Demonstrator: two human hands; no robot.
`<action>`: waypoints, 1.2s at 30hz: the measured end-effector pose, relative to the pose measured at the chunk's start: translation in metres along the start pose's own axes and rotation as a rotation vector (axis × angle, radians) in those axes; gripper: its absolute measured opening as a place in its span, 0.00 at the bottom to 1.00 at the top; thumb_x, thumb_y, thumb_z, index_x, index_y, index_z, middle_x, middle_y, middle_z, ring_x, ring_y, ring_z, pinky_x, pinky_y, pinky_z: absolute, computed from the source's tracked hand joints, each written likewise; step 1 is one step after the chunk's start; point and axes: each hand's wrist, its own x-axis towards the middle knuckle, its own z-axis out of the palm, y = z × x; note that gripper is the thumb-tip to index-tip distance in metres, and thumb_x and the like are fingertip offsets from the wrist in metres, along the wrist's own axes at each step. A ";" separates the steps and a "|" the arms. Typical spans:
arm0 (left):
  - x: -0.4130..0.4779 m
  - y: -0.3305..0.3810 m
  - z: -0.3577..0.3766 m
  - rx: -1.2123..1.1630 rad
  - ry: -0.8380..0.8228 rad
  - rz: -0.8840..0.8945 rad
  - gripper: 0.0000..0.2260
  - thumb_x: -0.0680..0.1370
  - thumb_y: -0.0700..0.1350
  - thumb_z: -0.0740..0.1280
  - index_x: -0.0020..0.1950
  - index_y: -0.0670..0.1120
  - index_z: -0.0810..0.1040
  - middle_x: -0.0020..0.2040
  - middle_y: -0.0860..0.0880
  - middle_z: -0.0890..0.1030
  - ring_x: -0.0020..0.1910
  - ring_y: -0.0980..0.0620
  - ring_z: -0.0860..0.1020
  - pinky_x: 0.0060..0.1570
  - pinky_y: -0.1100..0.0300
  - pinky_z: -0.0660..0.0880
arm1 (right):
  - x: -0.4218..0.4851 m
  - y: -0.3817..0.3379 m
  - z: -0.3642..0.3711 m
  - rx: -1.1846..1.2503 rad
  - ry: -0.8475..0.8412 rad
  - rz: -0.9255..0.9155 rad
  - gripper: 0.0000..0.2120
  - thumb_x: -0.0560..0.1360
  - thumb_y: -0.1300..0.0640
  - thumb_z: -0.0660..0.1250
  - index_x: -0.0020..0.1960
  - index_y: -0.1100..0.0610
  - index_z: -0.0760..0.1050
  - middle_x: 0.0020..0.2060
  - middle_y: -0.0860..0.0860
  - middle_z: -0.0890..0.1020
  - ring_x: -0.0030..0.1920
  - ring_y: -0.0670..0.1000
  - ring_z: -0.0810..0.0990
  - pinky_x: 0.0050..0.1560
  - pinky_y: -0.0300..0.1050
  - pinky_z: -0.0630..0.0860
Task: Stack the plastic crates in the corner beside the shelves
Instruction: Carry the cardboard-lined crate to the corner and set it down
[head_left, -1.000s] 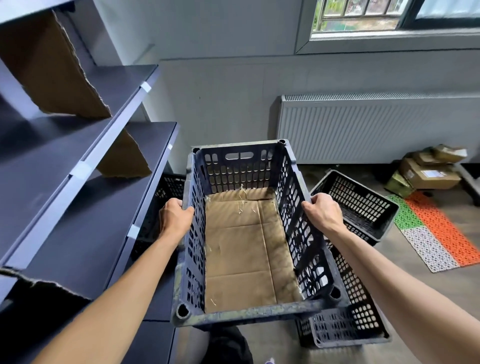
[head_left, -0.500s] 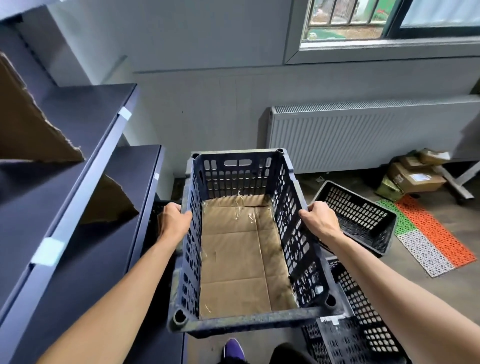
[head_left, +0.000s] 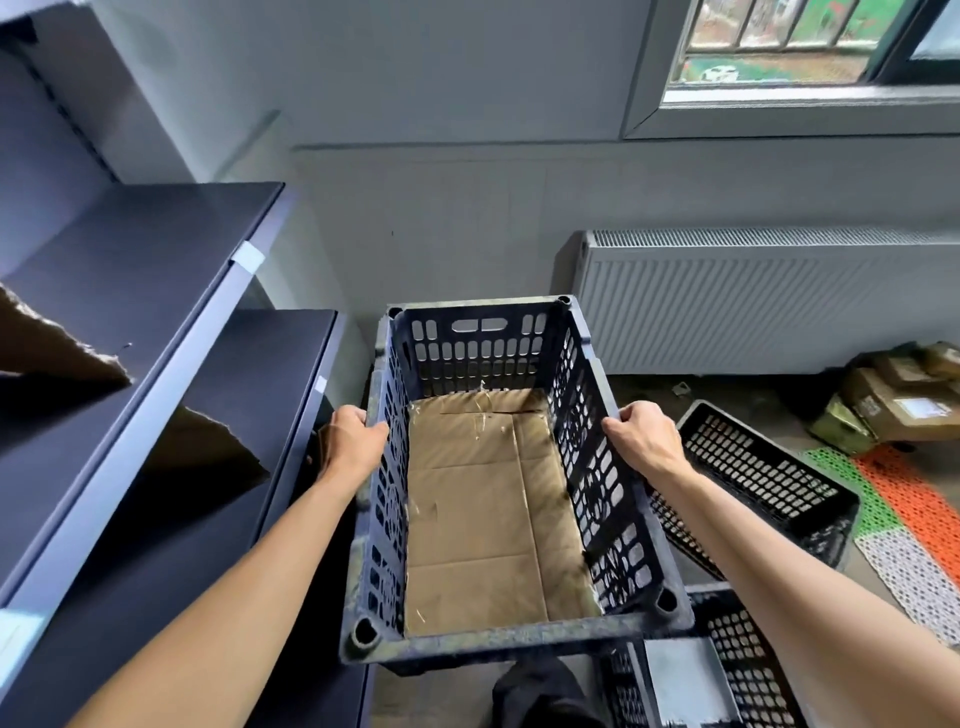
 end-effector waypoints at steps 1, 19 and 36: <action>0.008 0.006 0.005 -0.005 -0.005 -0.019 0.17 0.73 0.45 0.68 0.32 0.49 0.60 0.29 0.50 0.62 0.26 0.50 0.62 0.28 0.58 0.58 | 0.017 -0.002 0.000 -0.005 -0.010 -0.011 0.11 0.69 0.51 0.63 0.39 0.57 0.79 0.36 0.55 0.83 0.41 0.58 0.81 0.39 0.44 0.72; 0.128 0.084 0.059 0.018 0.012 -0.129 0.21 0.72 0.41 0.69 0.29 0.50 0.57 0.26 0.51 0.58 0.25 0.50 0.58 0.28 0.59 0.53 | 0.210 -0.069 -0.010 -0.092 -0.107 -0.129 0.11 0.70 0.53 0.62 0.37 0.61 0.75 0.36 0.57 0.82 0.39 0.60 0.80 0.37 0.46 0.71; 0.315 0.086 0.119 -0.012 -0.080 -0.277 0.15 0.71 0.44 0.66 0.32 0.48 0.60 0.27 0.51 0.62 0.26 0.50 0.60 0.29 0.61 0.57 | 0.370 -0.167 0.043 -0.218 -0.160 -0.112 0.09 0.72 0.55 0.61 0.42 0.60 0.77 0.40 0.59 0.83 0.40 0.59 0.81 0.44 0.49 0.78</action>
